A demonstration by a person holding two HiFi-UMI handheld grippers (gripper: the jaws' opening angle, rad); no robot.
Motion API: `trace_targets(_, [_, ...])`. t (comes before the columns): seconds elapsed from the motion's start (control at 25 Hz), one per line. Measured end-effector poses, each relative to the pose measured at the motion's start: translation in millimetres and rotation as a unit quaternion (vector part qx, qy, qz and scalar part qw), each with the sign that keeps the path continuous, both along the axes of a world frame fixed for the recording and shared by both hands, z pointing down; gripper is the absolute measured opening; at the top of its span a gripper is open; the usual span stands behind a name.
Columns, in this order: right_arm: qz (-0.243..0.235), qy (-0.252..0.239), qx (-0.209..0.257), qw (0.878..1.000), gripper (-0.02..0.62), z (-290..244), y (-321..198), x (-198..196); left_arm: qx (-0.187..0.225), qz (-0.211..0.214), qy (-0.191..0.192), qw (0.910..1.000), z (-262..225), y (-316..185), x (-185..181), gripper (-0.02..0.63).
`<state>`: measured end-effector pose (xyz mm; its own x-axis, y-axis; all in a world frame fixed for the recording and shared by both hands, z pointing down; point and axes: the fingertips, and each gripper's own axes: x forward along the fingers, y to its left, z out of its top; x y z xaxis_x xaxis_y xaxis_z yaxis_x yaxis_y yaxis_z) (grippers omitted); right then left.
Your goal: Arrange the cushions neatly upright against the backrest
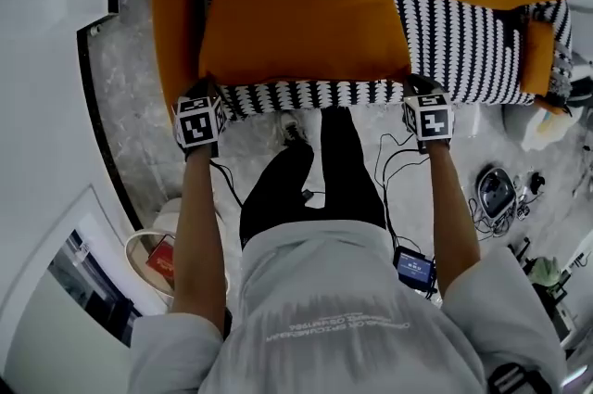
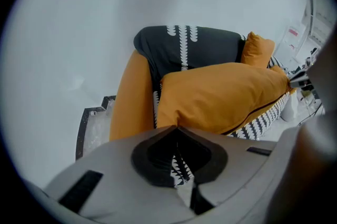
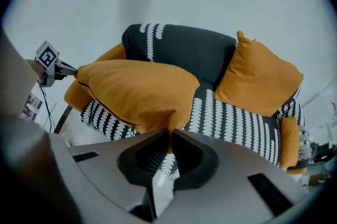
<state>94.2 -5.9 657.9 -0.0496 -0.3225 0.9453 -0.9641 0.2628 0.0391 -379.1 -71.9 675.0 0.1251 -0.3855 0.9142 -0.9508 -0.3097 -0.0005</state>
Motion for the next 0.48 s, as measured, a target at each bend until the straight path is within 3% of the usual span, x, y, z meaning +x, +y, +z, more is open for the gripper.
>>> trace_targets(0.48, [-0.014, -0.015, 0.026, 0.999, 0.026, -66.4, -75.2, 21.5, 0.031, -0.001, -0.004, 0.9995, -73.8, -49.7, 21.8, 0.011])
